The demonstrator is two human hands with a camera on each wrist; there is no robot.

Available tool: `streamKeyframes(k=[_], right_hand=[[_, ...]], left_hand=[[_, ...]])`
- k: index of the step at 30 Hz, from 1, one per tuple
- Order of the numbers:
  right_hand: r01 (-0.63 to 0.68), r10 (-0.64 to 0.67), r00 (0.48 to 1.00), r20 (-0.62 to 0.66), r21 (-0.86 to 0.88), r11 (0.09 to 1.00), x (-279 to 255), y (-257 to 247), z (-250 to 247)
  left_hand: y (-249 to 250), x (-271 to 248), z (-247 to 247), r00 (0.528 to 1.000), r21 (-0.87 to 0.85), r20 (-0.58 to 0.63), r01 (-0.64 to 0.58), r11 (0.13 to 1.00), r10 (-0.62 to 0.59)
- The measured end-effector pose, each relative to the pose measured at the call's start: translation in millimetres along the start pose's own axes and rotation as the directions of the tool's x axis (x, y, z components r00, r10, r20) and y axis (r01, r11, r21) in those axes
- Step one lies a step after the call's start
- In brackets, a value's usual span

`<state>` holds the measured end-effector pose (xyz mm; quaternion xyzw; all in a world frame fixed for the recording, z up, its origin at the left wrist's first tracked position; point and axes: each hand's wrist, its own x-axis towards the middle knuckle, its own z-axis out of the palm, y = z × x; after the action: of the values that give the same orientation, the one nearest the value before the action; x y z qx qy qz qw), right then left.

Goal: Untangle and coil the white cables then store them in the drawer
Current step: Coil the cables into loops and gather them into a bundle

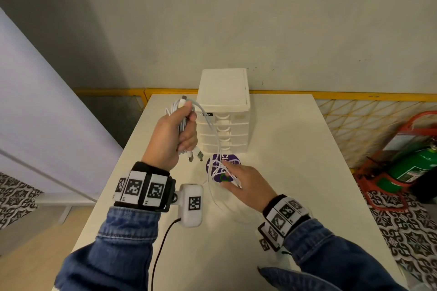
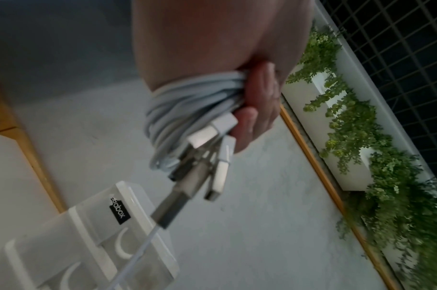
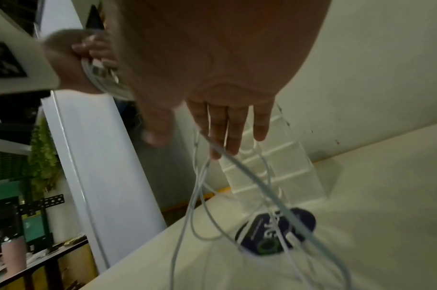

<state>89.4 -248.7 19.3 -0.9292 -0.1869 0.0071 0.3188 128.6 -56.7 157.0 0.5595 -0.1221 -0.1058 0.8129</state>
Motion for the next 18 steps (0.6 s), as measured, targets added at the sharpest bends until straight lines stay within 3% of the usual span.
streamKeyframes(k=[4, 7, 12, 18], right_hand=[[-0.187, 0.191, 0.982, -0.005, 0.161, 0.969, -6, 23, 1], [-0.329, 0.347, 0.933, -0.092, 0.173, 0.929, -18, 54, -12], [-0.576, 0.59, 0.784, -0.193, 0.127, 0.808, -55, 118, -28], [-0.746, 0.745, 0.632, -0.214, 0.093, 0.659, -86, 151, -22]], left_hand=[[10, -5, -17, 0.995, -0.009, -0.034, -0.091, 0.996, 0.091], [17, -7, -33, 0.984, -0.038, -0.105, -0.151, 0.988, 0.146], [30, -11, -40, 0.933, -0.075, -0.293, -0.24, 0.968, 0.209], [23, -9, -38, 0.896, -0.053, -0.364, -0.292, 0.955, 0.254]])
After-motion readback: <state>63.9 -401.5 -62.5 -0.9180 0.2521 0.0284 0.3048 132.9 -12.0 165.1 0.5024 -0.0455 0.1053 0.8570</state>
